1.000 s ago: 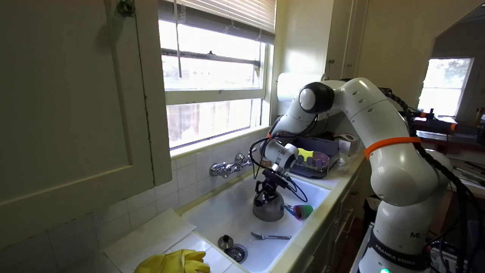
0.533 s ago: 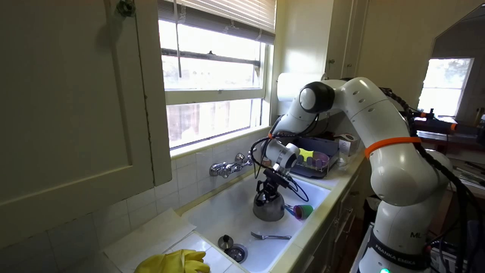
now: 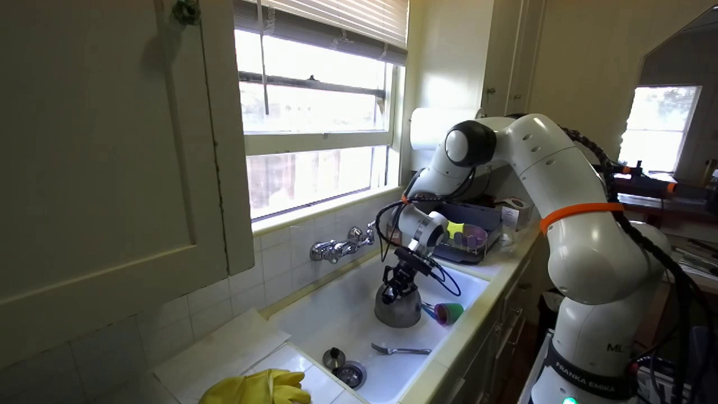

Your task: Put the metal cap back on the kettle

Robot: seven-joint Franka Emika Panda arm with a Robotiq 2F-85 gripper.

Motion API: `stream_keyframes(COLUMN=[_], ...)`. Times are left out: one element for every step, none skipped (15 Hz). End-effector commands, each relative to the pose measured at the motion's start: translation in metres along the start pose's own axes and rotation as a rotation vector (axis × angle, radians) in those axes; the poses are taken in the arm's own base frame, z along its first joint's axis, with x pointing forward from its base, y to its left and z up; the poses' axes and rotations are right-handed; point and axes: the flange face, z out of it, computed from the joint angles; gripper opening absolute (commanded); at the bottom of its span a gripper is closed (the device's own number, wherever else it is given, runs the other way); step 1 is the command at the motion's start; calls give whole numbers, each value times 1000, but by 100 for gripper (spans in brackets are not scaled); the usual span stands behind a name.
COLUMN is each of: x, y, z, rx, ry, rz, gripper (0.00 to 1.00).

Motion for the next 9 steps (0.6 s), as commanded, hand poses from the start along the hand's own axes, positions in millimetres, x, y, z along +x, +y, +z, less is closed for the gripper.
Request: stream_keyframes(x=[2, 3, 4, 4, 4, 4, 4, 4, 3], y=[7, 7, 5, 4, 2, 0, -1, -1, -1], z=[-8, -8, -7, -6, -4, -2, 0, 3, 5], rx=[-1, 2, 5, 8, 12, 12, 11, 6, 0], ry=[-25, -20, -7, 2, 10, 7, 1, 0, 0], rz=[15, 4, -5, -14, -35, -51, -69, -80, -89], gripper=[15, 15, 15, 15, 15, 15, 15, 15, 15])
